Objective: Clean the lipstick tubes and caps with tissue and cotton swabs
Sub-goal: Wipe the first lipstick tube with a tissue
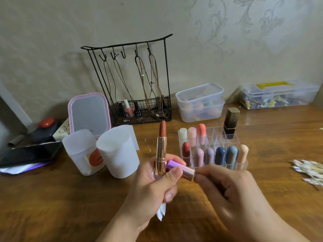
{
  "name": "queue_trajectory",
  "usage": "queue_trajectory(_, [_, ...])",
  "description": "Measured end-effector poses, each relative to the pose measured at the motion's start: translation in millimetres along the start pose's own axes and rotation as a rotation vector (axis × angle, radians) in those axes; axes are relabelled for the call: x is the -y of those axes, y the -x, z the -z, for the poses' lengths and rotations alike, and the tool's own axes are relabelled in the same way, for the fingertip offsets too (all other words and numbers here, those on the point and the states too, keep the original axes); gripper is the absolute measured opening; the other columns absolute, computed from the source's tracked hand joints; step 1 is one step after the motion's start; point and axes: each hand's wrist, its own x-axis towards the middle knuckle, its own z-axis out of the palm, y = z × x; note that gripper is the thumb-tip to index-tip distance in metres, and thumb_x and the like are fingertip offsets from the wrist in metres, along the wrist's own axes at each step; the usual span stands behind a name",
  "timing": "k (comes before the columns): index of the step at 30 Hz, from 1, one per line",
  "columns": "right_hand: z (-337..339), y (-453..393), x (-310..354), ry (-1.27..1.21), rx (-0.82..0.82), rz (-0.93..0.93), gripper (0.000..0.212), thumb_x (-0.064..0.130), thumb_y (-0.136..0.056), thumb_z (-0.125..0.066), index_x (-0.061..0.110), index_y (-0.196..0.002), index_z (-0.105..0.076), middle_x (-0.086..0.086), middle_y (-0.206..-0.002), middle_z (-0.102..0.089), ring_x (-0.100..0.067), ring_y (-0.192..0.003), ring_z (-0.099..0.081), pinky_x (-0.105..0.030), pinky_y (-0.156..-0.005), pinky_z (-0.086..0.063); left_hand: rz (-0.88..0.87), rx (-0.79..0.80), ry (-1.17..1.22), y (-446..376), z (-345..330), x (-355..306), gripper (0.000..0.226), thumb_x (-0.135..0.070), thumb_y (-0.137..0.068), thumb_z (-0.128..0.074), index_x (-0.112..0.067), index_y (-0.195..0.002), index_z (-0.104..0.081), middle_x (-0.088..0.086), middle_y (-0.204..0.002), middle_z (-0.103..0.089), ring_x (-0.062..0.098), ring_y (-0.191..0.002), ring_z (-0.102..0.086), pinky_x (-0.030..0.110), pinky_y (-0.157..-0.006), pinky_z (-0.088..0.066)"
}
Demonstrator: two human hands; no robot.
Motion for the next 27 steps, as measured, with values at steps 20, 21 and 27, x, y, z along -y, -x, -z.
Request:
queue_trajectory(20, [16, -1, 3, 0.015, 0.154, 0.044, 0.011, 0.026, -0.089, -0.068, 0.032, -0.079, -0.067, 0.015, -0.064, -0.063, -0.005, -0.054, -0.060, -0.013, -0.046, -0.042, 0.003, 0.099, -0.002, 3, 2, -3, 0.023, -0.038, -0.074, -0.067, -0.022, -0.089, -0.070, 0.005, -0.061, -0.050, 0.012, -0.048, -0.045, 0.021, -0.046, -0.039])
queue_trajectory(21, [16, -1, 1, 0.044, 0.098, 0.038, 0.012, 0.026, -0.089, -0.067, 0.032, -0.079, -0.068, 0.015, -0.061, -0.062, -0.005, -0.051, -0.059, -0.016, -0.044, -0.043, 0.002, 0.098, -0.003, 4, 2, -3, 0.023, -0.038, -0.074, -0.067, -0.021, -0.089, -0.070, 0.005, -0.061, -0.049, 0.012, -0.048, -0.045, 0.021, -0.046, -0.038])
queue_trajectory(27, [11, 3, 1, 0.112, -0.010, 0.004, 0.008, 0.032, -0.089, -0.065, 0.033, -0.081, -0.066, 0.018, -0.062, -0.062, -0.003, -0.050, -0.059, -0.023, -0.042, -0.047, -0.017, 0.008, -0.009, -1, 6, -3, 0.028, -0.038, -0.076, -0.064, -0.016, -0.092, -0.070, 0.014, -0.061, -0.042, 0.014, -0.047, -0.041, 0.020, -0.044, -0.035])
